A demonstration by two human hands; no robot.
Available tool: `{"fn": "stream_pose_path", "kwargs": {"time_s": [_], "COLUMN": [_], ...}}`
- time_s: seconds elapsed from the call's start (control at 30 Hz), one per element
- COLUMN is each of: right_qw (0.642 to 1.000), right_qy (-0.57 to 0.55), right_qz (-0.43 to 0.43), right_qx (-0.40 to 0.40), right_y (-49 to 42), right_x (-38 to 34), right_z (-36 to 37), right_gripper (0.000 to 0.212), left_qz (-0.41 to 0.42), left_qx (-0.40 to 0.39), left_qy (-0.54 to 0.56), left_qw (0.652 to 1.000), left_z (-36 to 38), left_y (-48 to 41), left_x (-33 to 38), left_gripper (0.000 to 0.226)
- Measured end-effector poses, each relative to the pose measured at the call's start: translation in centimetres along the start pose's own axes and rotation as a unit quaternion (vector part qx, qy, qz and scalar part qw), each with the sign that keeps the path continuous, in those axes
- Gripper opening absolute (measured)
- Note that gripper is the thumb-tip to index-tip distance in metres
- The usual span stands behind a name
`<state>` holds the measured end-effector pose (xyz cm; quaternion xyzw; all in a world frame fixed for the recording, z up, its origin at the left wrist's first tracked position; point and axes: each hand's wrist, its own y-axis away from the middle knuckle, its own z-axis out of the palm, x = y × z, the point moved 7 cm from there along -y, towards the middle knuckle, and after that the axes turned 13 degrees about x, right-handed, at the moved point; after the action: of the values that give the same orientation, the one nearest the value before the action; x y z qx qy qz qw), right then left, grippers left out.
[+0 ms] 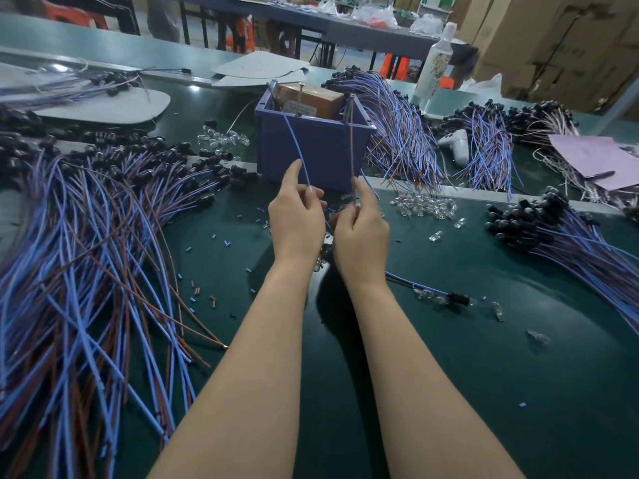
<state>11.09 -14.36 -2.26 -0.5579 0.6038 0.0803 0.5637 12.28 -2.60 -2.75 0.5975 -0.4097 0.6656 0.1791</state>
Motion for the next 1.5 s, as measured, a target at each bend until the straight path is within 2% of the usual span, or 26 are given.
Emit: {"fn": "stream_pose_path", "kwargs": {"time_s": [0.2, 0.73, 1.13, 1.5], "right_qw": [1.0, 1.0, 1.0, 1.0], "right_qy": [0.004, 0.02, 0.011, 0.006], "right_qz": [0.025, -0.004, -0.009, -0.012], "right_qx": [-0.019, -0.018, -0.021, -0.025], "right_y": [0.19, 0.36, 0.41, 0.32], "right_x": [0.09, -0.38, -0.72, -0.58], "right_z": [0.29, 0.23, 0.15, 0.24], "right_gripper": [0.043, 0.03, 0.027, 0.029], "left_qz": [0.002, -0.002, 0.032, 0.019], "left_qx": [-0.013, -0.035, -0.033, -0.04], "left_qy": [-0.003, 0.001, -0.016, -0.017], "left_qw": [1.0, 0.999, 0.999, 0.999], "left_z": [0.26, 0.83, 0.64, 0.61], "left_y": [-0.22, -0.67, -0.65, -0.42], "left_x": [-0.02, -0.15, 0.28, 0.55], "left_gripper": [0.044, 0.044, 0.043, 0.041]}}
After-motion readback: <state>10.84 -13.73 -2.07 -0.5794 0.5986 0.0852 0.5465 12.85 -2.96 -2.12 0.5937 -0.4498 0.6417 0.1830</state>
